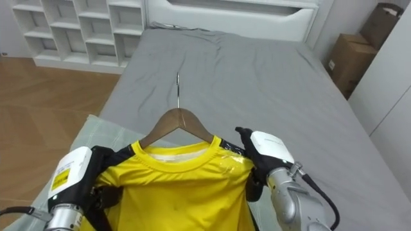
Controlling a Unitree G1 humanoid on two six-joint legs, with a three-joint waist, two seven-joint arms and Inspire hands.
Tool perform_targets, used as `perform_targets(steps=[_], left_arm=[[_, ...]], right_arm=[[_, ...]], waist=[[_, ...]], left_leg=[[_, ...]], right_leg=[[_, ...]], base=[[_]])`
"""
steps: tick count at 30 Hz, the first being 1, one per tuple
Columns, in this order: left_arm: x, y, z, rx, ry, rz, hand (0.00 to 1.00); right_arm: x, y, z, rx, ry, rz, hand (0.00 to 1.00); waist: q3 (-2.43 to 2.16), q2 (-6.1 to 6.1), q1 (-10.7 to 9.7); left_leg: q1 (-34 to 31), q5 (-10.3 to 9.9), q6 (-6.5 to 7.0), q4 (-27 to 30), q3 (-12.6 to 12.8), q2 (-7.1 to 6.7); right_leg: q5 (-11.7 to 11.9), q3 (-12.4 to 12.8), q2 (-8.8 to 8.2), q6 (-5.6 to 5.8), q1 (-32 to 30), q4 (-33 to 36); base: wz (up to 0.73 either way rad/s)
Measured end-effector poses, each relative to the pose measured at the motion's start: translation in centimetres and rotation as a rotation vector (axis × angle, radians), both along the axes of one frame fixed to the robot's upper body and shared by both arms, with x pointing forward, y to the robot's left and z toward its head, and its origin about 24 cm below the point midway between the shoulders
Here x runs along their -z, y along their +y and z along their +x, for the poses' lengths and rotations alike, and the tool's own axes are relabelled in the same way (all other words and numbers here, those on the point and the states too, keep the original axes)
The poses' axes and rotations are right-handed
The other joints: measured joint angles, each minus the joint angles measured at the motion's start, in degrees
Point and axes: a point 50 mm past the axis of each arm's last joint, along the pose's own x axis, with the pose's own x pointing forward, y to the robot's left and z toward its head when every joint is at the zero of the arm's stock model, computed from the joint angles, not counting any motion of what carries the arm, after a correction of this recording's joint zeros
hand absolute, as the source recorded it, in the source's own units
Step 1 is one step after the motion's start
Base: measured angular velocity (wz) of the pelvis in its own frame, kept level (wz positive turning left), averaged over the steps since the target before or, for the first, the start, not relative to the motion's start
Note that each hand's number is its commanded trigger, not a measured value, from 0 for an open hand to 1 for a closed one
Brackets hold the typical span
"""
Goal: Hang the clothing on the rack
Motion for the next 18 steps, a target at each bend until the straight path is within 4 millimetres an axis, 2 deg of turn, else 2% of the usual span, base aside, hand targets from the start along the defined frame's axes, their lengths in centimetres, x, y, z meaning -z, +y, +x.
perform_targets(steps=[9, 14, 18], left_arm=[[0.1, 0.0, 0.0, 0.003, 0.017, -0.003, 1.0], [0.2, -0.3, 0.0, 0.015, 0.02, -0.006, 1.0], [0.2, -0.5, 0.0, 0.023, 0.022, -0.007, 1.0]], right_arm=[[1.8, -0.3, 0.2, 0.038, 0.069, -0.002, 0.0], [3.6, -1.0, -0.4, 0.099, 0.131, 0.065, 0.0], [4.3, -1.3, -0.7, 0.132, 0.149, 0.089, 0.0]], waist=[[0.11, -0.05, 0.21], [0.21, -0.01, 0.67], [0.23, -0.04, 0.96]], left_leg=[[-0.4, 0.01, 0.02, 0.06, -0.91, -0.19], [-0.85, 0.02, 0.03, 0.17, -1.39, -0.31], [-1.02, 0.03, 0.04, 0.14, -1.38, -0.38]], right_leg=[[-0.17, -0.84, -0.02, 0.19, 0.05, -0.18], [-0.47, -1.81, -0.6, 0.35, 0.03, -0.29], [-0.67, -2.09, -0.69, 0.46, 0.02, -0.38]], base=[[0.04], [0.07], [0.04]])
